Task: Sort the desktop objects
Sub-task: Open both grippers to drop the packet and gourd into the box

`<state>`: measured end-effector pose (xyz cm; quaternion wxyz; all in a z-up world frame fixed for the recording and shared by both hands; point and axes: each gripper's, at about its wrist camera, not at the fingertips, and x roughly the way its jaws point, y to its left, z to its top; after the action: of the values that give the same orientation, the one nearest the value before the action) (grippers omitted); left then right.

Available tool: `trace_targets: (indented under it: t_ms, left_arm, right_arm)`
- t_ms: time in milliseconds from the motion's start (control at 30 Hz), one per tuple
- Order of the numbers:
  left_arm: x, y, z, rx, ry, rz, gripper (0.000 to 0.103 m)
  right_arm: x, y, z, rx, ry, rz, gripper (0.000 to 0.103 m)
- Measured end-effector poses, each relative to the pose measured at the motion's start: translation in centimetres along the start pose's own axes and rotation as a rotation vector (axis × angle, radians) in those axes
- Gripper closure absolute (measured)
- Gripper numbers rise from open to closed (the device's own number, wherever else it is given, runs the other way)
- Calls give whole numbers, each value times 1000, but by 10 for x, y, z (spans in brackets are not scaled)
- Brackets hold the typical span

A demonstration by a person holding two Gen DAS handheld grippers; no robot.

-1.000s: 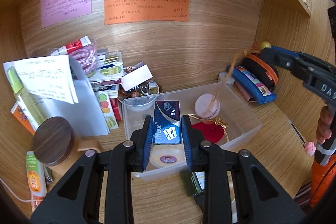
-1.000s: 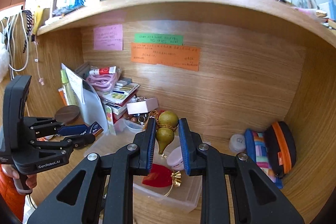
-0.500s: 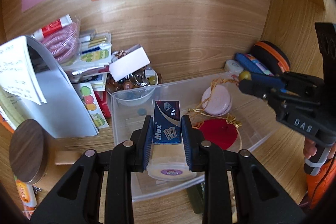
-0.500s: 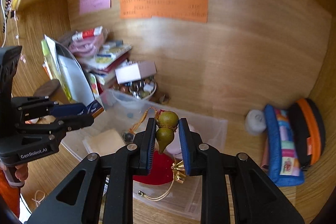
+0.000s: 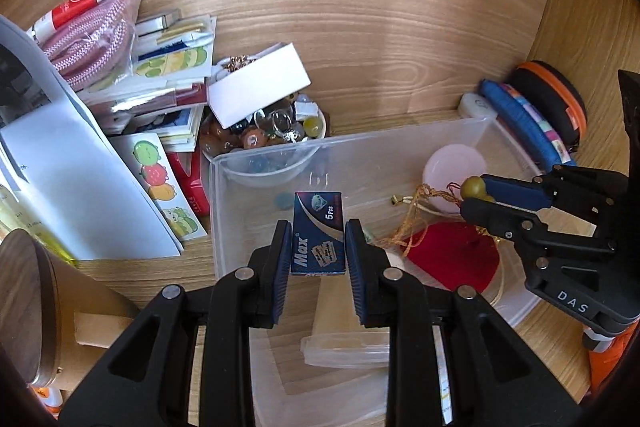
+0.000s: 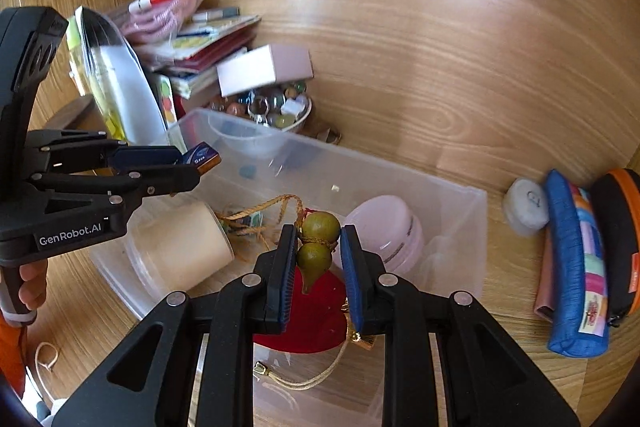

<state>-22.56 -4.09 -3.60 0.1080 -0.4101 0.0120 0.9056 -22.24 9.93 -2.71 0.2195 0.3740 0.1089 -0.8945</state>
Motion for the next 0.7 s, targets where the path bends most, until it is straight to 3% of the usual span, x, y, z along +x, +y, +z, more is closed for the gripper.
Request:
trace_targets:
  t_ms: [700]
  left_arm:
    - [10, -2, -9, 21, 11, -3, 77]
  right_arm:
    - [28, 6, -8, -20, 88, 6, 83]
